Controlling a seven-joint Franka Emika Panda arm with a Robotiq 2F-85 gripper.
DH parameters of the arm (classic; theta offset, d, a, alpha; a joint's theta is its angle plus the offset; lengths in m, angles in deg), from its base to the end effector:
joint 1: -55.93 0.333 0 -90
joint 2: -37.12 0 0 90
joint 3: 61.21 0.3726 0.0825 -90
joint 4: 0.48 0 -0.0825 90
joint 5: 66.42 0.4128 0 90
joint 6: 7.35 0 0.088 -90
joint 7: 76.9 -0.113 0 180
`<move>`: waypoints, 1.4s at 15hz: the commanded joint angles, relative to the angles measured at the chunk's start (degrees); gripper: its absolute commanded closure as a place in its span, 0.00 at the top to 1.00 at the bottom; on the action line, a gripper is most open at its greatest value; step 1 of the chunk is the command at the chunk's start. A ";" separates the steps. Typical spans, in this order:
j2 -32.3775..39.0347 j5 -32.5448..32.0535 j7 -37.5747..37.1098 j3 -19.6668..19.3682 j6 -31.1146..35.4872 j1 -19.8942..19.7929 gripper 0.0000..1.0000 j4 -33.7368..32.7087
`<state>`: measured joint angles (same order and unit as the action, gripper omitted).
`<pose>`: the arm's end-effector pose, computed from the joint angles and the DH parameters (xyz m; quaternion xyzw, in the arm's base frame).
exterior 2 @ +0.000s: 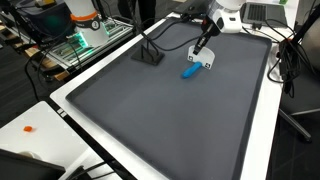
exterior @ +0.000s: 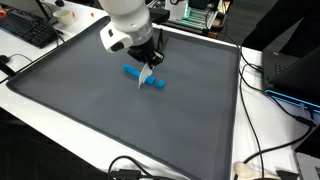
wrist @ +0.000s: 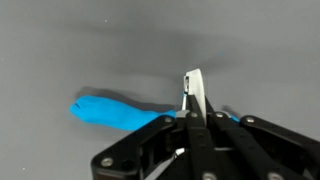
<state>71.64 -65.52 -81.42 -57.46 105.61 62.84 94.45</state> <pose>0.6914 0.1257 0.2621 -0.9883 -0.0459 0.1450 0.0068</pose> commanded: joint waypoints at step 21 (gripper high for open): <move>-3.69 -1.14 -1.13 -1.75 -1.19 -0.34 0.01 0.70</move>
<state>68.98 -65.37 -81.65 -58.44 105.09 62.66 94.34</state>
